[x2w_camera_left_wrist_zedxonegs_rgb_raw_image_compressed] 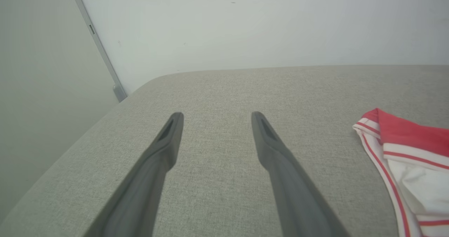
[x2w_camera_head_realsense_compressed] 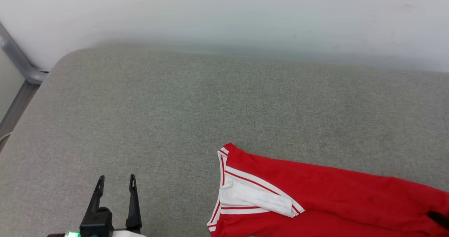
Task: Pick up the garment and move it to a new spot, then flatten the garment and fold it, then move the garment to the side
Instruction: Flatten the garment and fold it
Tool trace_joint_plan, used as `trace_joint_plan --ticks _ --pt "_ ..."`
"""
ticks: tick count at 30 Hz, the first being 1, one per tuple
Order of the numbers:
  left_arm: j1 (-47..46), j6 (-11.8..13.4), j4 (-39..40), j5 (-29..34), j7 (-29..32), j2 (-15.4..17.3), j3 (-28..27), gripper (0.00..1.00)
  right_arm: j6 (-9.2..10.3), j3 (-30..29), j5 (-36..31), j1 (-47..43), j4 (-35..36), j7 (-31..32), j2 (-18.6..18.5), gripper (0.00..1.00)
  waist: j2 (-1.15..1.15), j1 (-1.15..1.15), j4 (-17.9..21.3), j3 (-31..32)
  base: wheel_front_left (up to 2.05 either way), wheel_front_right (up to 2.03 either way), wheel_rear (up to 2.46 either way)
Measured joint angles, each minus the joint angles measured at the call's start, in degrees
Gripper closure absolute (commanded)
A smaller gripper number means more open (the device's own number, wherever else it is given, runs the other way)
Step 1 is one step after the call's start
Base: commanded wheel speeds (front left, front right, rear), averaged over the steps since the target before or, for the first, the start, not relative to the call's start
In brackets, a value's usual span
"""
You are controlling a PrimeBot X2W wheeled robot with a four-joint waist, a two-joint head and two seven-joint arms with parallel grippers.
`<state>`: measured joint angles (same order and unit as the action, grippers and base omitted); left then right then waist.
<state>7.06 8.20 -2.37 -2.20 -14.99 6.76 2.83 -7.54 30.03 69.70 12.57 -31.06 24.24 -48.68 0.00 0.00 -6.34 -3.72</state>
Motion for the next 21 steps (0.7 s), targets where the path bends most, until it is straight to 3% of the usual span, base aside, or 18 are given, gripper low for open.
trace_joint_plan --ticks 12,21 --pt "1.4 -0.5 0.2 0.7 0.0 -0.2 -0.6 0.00 0.03 -0.2 2.4 -1.2 16.1 0.4 -1.5 1.00 0.00 0.00 0.1 1.3 0.00 0.00 0.00" --pt "0.6 -1.0 -0.2 1.2 0.0 -1.0 0.6 0.00 0.04 3.1 -1.8 2.1 26.6 4.3 2.8 1.00 0.00 0.00 -0.4 0.2 0.00 0.00 0.00"
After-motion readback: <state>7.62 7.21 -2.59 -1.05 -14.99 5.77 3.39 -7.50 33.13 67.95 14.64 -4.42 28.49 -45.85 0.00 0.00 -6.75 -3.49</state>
